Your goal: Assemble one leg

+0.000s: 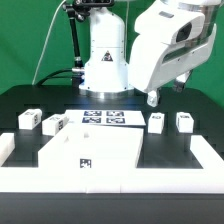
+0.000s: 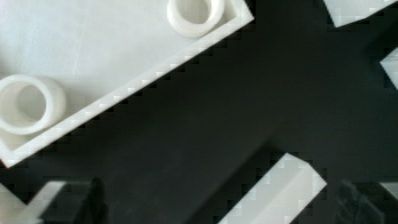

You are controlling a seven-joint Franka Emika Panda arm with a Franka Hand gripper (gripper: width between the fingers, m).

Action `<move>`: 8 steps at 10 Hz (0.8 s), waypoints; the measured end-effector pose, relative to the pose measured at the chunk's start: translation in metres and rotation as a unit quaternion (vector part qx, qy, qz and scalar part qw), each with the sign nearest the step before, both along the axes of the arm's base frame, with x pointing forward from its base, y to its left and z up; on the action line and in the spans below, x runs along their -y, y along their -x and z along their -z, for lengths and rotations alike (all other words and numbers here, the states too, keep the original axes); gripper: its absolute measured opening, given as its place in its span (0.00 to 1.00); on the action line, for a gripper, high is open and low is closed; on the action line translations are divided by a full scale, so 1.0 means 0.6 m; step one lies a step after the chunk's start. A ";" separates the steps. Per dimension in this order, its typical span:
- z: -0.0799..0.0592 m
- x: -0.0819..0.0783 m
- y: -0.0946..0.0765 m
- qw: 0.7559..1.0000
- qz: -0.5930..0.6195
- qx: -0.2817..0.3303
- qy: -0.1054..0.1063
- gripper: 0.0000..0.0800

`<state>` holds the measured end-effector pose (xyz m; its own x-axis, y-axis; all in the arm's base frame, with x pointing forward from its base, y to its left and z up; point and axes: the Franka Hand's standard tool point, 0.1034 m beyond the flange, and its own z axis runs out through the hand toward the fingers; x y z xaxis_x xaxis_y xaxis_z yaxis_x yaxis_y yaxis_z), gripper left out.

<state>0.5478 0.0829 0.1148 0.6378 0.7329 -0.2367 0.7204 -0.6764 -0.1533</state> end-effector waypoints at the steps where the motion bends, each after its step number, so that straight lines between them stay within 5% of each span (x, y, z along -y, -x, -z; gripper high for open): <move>1: 0.000 0.000 0.000 1.000 0.000 0.000 0.000 0.81; 8: 0.006 0.000 -0.002 0.999 -0.020 0.025 -0.011 0.81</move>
Offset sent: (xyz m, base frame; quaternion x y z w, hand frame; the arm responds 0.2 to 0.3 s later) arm 0.0000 0.0000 0.0000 0.0000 0.0000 0.0000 1.0000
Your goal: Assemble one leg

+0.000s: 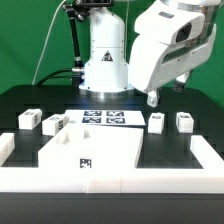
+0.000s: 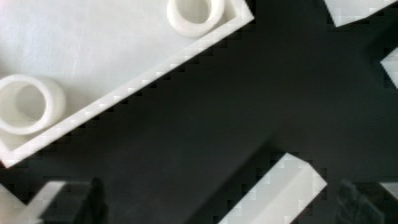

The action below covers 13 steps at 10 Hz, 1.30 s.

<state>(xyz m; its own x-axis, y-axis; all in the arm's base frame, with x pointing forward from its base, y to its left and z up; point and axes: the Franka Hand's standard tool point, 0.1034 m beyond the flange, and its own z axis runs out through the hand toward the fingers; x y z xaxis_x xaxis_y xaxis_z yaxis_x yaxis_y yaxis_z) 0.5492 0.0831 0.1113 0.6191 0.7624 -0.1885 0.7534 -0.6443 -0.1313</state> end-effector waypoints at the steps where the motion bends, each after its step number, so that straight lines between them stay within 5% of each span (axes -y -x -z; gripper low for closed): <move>1: 0.006 0.009 0.011 0.999 -0.028 0.016 -0.010 0.81; 4: 0.014 0.047 0.015 0.994 -0.091 0.052 -0.030 0.81; 6: 0.034 0.107 0.025 0.989 -0.123 0.075 -0.041 0.81; 10: 0.037 0.109 0.027 0.989 -0.120 0.076 -0.040 0.81; 13: 0.074 0.139 0.056 0.974 -0.183 0.127 -0.048 0.81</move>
Offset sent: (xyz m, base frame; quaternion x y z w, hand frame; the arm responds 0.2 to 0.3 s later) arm -0.0125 -0.0303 -0.0002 -0.0464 0.0550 -0.0999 0.9924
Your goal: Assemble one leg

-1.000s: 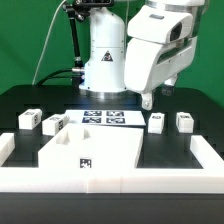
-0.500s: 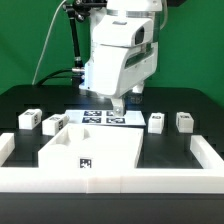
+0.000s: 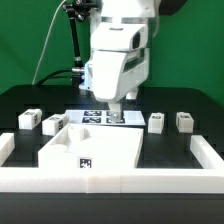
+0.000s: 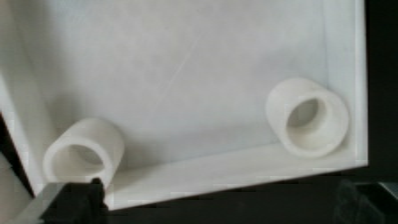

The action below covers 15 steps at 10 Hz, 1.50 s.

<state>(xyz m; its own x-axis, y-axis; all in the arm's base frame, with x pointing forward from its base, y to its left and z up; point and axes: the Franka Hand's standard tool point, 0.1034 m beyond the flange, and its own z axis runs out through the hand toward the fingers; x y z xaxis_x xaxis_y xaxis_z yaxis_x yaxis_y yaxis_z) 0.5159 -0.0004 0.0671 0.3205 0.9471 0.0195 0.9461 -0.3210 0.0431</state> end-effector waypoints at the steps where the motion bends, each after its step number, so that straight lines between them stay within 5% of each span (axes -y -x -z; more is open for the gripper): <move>1: 0.011 0.003 0.015 1.000 0.001 0.001 -0.001 0.81; 9: 0.082 -0.004 0.070 0.999 -0.016 -0.043 -0.001 0.81; 11: 0.090 0.013 0.047 0.999 -0.014 -0.039 -0.001 0.81; 14: 0.091 0.014 0.049 0.999 -0.013 -0.040 -0.001 0.80; 15: 0.091 0.014 0.049 0.999 -0.013 -0.040 -0.001 0.60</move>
Offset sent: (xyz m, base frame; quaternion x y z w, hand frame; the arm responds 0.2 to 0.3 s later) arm -0.0150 -0.0055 -0.0179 0.0019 -0.0371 -0.0740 0.9966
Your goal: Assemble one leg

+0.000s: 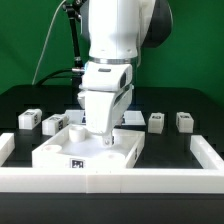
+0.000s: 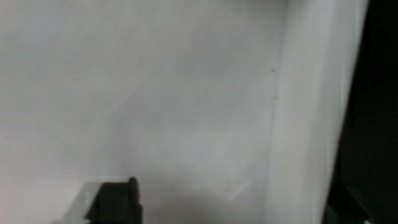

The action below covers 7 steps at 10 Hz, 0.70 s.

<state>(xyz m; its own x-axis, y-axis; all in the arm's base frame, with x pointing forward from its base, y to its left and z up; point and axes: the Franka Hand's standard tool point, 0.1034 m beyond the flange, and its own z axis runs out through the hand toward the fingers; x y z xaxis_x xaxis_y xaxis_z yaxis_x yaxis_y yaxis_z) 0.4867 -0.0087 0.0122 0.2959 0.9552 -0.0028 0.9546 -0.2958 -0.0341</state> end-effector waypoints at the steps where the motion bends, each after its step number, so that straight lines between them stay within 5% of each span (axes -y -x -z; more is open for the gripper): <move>1: 0.000 0.000 0.000 1.000 0.000 0.000 0.000 0.35; 2: 0.003 0.000 0.006 1.000 0.000 -0.006 0.000 0.18; 3: 0.004 0.000 0.010 1.000 -0.001 -0.010 0.000 0.18; 4: 0.004 0.000 0.010 1.000 -0.001 -0.010 0.000 0.08; 7: 0.004 0.000 0.010 1.000 -0.001 -0.010 0.000 0.08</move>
Offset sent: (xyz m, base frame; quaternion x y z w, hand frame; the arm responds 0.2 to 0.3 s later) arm 0.0000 0.0000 0.0000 0.0000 0.0000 0.0000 1.0000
